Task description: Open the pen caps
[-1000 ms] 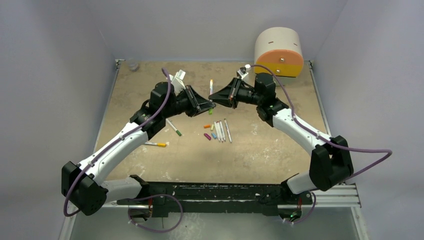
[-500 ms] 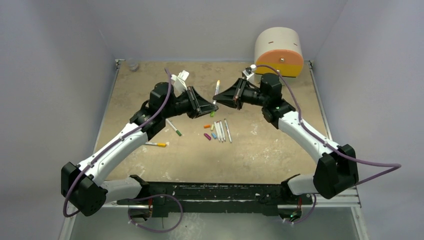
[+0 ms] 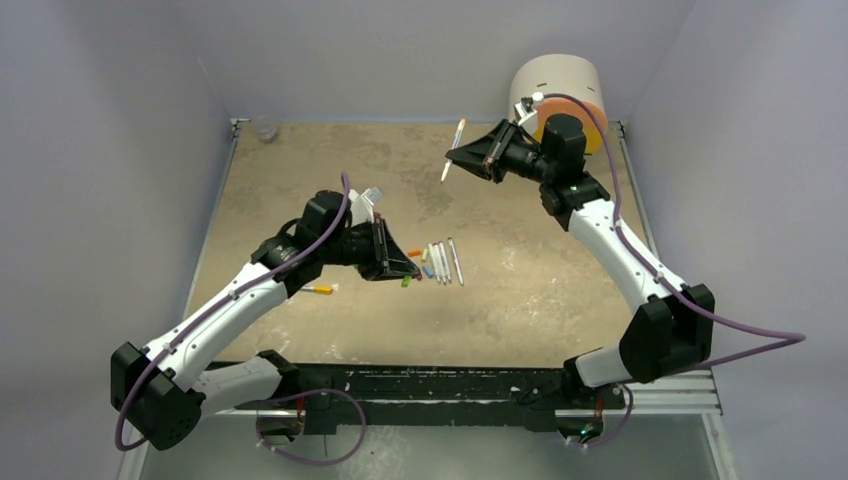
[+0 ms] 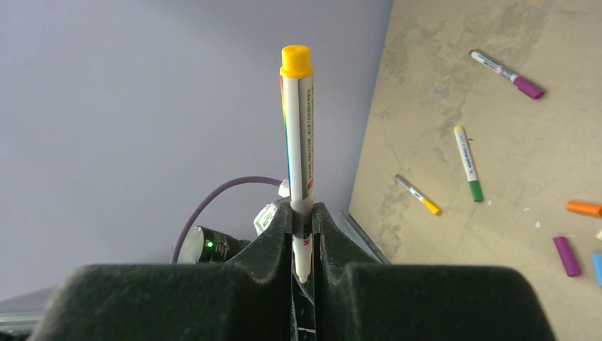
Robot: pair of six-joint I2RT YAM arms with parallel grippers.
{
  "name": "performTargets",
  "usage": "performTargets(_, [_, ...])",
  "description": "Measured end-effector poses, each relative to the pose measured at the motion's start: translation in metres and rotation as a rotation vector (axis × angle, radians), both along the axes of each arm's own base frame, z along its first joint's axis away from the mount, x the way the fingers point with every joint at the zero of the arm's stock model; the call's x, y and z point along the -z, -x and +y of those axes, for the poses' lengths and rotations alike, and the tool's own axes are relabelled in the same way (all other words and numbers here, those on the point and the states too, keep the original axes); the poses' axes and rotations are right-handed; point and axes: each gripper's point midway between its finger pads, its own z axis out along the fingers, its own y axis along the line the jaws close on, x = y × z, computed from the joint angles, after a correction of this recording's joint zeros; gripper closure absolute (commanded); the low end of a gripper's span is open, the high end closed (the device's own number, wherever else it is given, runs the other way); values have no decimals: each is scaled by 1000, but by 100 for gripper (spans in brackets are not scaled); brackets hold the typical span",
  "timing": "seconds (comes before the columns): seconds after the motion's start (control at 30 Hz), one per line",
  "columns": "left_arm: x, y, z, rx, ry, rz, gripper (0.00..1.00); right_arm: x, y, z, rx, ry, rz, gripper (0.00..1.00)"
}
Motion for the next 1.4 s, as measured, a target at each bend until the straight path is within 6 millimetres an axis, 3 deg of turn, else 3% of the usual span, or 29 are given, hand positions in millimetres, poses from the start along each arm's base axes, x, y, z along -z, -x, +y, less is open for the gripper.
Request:
performTargets(0.17, [32, -3, 18, -66, -151, 30, 100, 28, -9, -3, -26, 197, 12, 100])
performTargets(0.33, [50, -8, 30, -114, -242, 49, 100, 93, -10, -24, -45, 495, 85, 100])
performTargets(0.5, [61, -10, 33, -125, -282, 62, 100, 166, 12, -57, -99, 756, 208, 100])
performTargets(0.63, [70, -12, 33, -123, -309, 76, 100, 197, 30, -72, -138, 860, 259, 100])
performTargets(1.0, [76, -16, 33, -120, -333, 85, 100, 264, 58, -66, -276, 1040, 323, 100])
performTargets(1.4, [79, -18, 33, -121, -343, 85, 100, 302, 59, -58, -339, 1113, 343, 100])
